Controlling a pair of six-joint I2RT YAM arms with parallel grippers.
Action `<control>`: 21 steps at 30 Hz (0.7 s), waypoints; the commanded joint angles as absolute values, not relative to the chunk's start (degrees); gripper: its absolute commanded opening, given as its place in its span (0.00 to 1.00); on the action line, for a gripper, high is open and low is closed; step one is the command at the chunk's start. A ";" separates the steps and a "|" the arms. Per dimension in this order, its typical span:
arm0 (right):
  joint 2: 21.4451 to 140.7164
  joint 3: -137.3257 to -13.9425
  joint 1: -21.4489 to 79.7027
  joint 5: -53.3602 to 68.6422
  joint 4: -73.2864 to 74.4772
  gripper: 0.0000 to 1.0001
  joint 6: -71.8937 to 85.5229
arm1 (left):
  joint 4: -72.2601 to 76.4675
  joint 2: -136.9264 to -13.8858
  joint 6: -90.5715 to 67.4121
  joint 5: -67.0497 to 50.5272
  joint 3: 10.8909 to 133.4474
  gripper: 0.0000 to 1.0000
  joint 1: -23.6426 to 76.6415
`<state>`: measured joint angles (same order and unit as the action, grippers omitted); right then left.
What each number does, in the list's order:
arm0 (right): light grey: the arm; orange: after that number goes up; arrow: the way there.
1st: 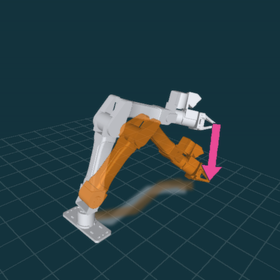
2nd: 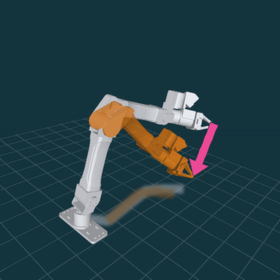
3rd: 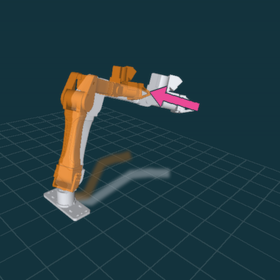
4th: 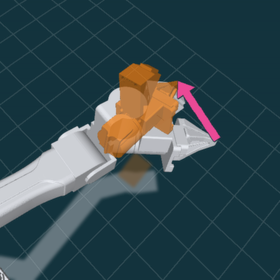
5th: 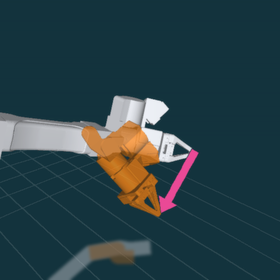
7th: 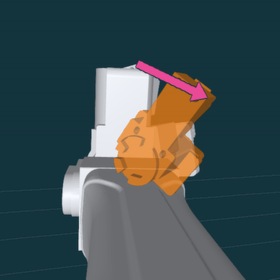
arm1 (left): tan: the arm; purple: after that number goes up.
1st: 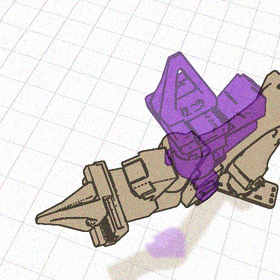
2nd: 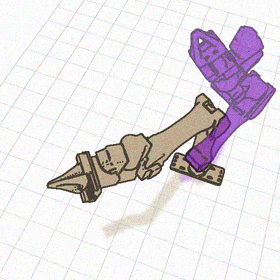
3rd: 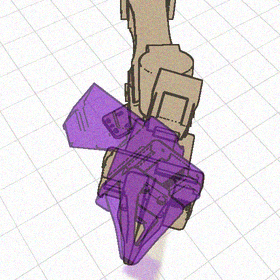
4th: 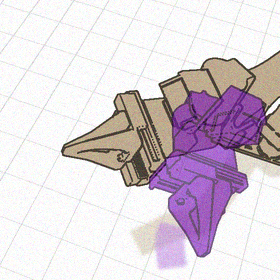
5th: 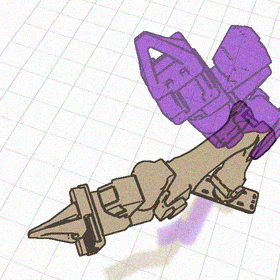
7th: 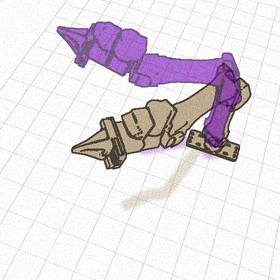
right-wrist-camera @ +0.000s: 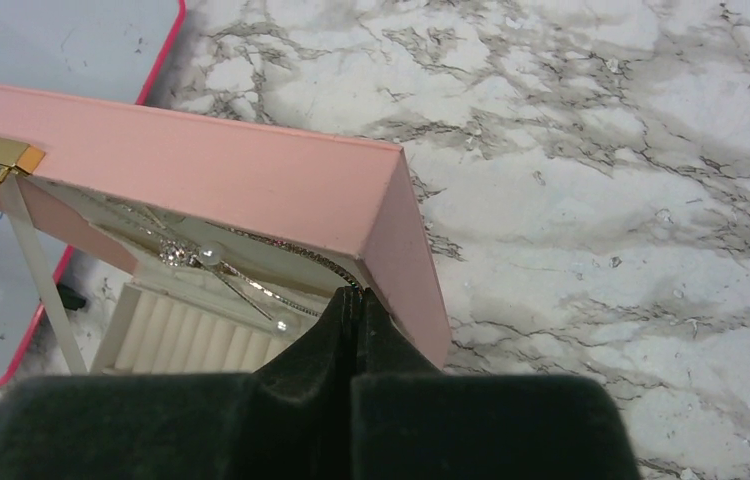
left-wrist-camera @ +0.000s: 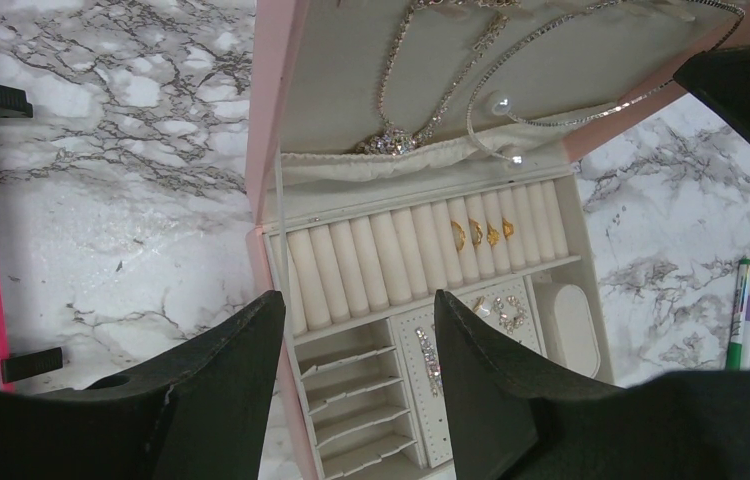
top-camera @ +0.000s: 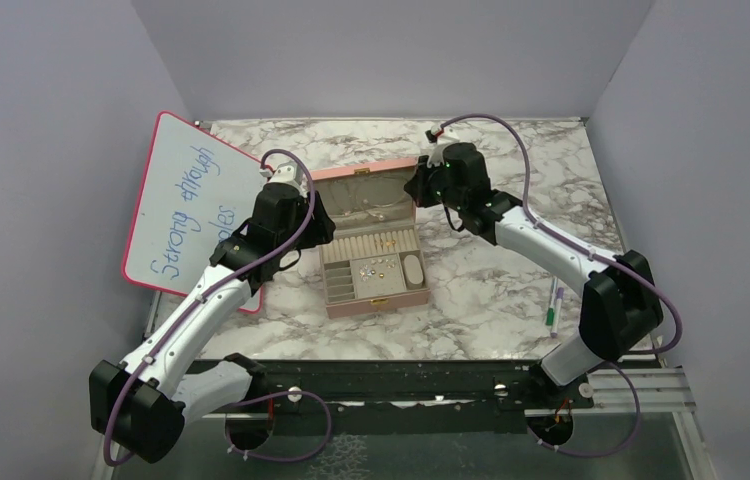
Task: Organize the mixed jewelry
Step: Place the jewelry in the jewelry box.
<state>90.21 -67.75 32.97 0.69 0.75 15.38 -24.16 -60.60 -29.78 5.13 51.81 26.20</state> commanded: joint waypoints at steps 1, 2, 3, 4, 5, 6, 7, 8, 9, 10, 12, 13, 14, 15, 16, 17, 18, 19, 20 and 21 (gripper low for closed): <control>87.59 -67.14 32.43 -0.39 -3.03 0.01 14.59 | -24.17 -60.16 -30.15 3.84 53.18 0.58 25.84; 87.48 -67.15 32.43 -0.48 -2.99 0.01 14.59 | -24.17 -60.13 -30.15 3.86 53.17 0.58 25.84; 87.47 -67.19 32.43 -0.67 -2.91 0.01 14.59 | -24.17 -60.16 -30.15 3.87 53.17 0.58 25.84; 87.45 -67.23 32.43 -0.78 -2.90 0.01 14.59 | -24.16 -60.17 -30.15 3.87 53.17 0.58 25.84; 87.45 -67.26 32.45 -0.79 -2.97 0.01 14.59 | -24.17 -60.13 -30.15 3.87 53.17 0.58 25.84; 87.45 -67.32 32.43 -0.79 -3.05 0.01 14.63 | -24.17 -60.20 -30.15 3.87 53.17 0.58 25.84; 87.58 -67.44 32.43 -0.86 -3.07 0.01 14.67 | -24.17 -60.20 -30.15 3.87 53.17 0.58 25.84; 87.48 -67.56 32.43 -0.76 -3.05 0.01 14.68 | -24.14 -60.27 -30.22 3.87 53.17 0.58 25.84; 87.41 -67.64 32.45 -0.57 -3.07 0.01 14.68 | -24.13 -60.22 -30.16 3.87 53.17 0.58 25.84; 87.31 -67.59 32.43 -0.46 -3.33 0.01 14.60 | -24.15 -60.27 -30.19 3.86 53.10 0.58 25.84; 87.16 -67.29 32.43 -0.40 -3.66 0.01 14.50 | -24.15 -60.22 -30.19 3.95 53.02 0.58 25.84; 87.22 -67.31 32.43 -0.43 -3.69 0.01 14.58 | -24.15 -60.21 -30.23 3.95 53.00 0.58 25.84; 87.31 -67.51 32.43 -0.50 -3.42 0.01 14.67 | -24.16 -60.28 -30.23 3.92 53.00 0.58 25.84; 87.62 -67.83 32.43 -0.57 -2.90 0.01 14.68 | -24.12 -60.28 -30.23 3.87 52.94 0.58 25.84; 87.96 -68.27 32.43 -0.74 -2.33 0.01 14.68 | -24.15 -60.30 -30.23 3.86 52.98 0.58 25.84; 88.32 -68.51 32.48 -0.78 -1.99 0.01 14.68 | -24.12 -60.29 -30.23 3.87 53.00 0.58 25.84; 88.61 -68.55 32.44 -0.77 -1.92 0.01 14.60 | -24.14 -60.24 -30.23 3.82 53.04 0.58 25.84; 88.97 -68.63 32.43 -0.69 -1.81 0.01 14.59 | -24.13 -60.21 -30.23 3.78 53.08 0.58 25.84; 89.35 -68.79 32.43 -0.62 -1.43 0.01 14.59 | -24.15 -60.21 -30.23 3.78 53.13 0.58 25.84; 89.88 -69.00 32.43 -0.62 -0.96 0.01 14.59 | -24.17 -60.18 -30.23 3.78 53.17 0.58 25.84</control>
<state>89.32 -67.40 32.88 0.69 -0.73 15.33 -24.16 -60.60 -29.78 5.10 51.81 26.20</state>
